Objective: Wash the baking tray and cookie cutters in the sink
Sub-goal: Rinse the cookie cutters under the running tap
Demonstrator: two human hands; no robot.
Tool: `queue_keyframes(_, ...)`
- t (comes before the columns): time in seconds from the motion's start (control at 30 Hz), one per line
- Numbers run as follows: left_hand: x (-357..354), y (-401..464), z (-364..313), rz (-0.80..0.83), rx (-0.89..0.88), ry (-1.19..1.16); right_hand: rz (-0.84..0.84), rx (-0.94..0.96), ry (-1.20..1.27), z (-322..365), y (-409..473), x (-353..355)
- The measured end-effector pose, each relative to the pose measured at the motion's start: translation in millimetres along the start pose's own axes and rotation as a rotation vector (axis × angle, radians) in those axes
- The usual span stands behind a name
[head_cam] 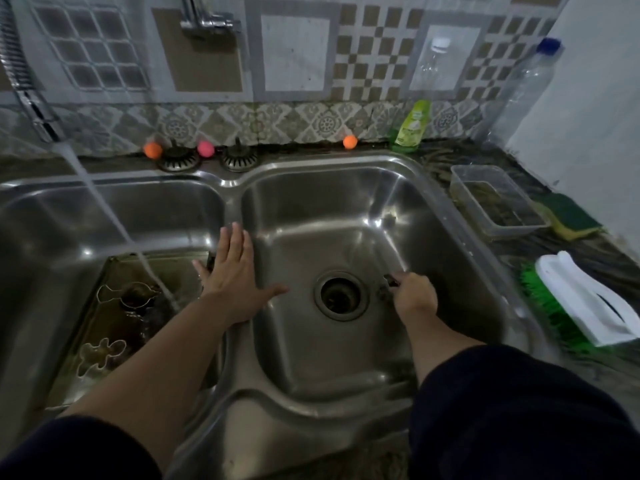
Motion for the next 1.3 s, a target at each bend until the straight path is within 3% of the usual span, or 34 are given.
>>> queue_keyframes(0.23,1,2,0,-0.016,-0.014,-0.018,0.057,0.039,0.208,12,1,8)
queue_keyframes(0.4,2,2,0,-0.022,-0.043,-0.054,0.103,0.141,0.187,56,-24,10)
queue_keyframes(0.6,8,-19,19,-0.108,-0.150,-0.216,0.161,0.531,0.231,176,-82,30)
queue_keyframes(0.73,13,-30,60,-0.090,-0.151,-0.256,0.102,0.835,0.155,258,-136,35)
queue_keyframes(0.83,10,-37,108,0.002,-0.084,-0.302,0.127,0.925,0.029,295,-164,8)
queue_keyframes(0.97,9,-47,172,0.000,0.076,-0.279,0.282,0.950,-0.186,331,-190,-36)
queue_keyframes(1.13,5,-33,228,-0.083,0.245,-0.343,0.546,0.656,0.015,359,-192,-92)
queue_keyframes(1.2,-2,-25,239,-0.078,0.261,-0.414,0.548,0.542,0.033,364,-187,-113)
queue_keyframes(1.3,-8,-18,244,-0.090,0.244,-0.457,0.433,0.558,-0.066,369,-187,-126)
Point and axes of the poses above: each hand's wrist, its own y-axis towards the middle knuckle, its own x-axis out of the back of the hand, z = x × y, the point moved 6 cm from there along y, towards the middle knuckle, and after that the axes turned 3 degrees about -z, right-handed, at the moved point
